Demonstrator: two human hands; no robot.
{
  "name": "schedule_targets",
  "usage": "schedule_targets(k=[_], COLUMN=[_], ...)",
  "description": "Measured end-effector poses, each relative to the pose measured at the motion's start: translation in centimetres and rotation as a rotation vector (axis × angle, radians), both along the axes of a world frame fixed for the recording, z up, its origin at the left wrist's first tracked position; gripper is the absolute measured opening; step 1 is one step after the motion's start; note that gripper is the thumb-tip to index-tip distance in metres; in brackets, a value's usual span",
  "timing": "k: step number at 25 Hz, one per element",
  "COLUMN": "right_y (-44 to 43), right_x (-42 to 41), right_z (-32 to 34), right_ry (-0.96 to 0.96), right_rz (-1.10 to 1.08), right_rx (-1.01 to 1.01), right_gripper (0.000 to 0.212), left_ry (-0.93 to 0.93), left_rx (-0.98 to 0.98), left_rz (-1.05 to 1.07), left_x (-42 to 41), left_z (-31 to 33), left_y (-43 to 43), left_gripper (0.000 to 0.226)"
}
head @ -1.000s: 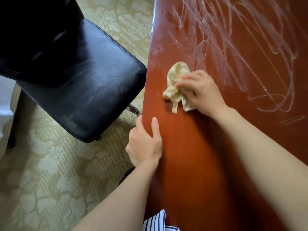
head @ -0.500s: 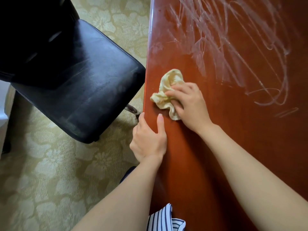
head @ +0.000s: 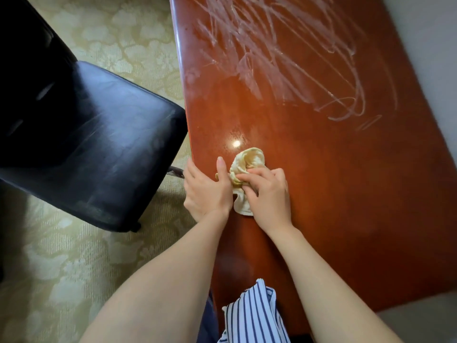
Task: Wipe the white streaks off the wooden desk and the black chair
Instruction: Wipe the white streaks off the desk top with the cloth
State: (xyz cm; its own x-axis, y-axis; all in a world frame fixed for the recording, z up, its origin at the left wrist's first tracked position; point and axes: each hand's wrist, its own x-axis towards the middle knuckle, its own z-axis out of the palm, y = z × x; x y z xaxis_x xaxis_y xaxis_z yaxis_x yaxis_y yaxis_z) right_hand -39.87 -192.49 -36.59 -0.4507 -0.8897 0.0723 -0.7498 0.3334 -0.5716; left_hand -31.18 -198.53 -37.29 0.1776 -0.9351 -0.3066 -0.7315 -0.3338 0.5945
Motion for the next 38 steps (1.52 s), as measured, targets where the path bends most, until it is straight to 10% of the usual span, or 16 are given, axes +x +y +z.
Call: schedule_targets(k=[8,17,28,38], right_y=[8.4,10.8,1.5,1.3], right_x=[-2.1,-17.2,-30.7,-19.9], right_z=[0.4,-0.2,-0.8,-1.5], right_ry=[0.034,0.054,0.118,0.18], right_rz=[-0.228,-0.625,-0.961,-0.256], right_rx=[0.031,-0.018,-0.05,-0.161], right_gripper=[0.027,0.028,0.028,0.024], left_ry=[-0.208,-0.192,-0.264,-0.126], left_rx=[-0.119,-0.467,-0.415,-0.386], left_rz=[-0.168,-0.962,-0.839,-0.799], left_x=[0.2,-12.5,-17.1,-17.4], left_z=[0.2,0.3,-1.9,-1.5], left_y=[1.5,3.3,1.8,1.7], left_gripper=[0.073,0.059,0.061,0.062])
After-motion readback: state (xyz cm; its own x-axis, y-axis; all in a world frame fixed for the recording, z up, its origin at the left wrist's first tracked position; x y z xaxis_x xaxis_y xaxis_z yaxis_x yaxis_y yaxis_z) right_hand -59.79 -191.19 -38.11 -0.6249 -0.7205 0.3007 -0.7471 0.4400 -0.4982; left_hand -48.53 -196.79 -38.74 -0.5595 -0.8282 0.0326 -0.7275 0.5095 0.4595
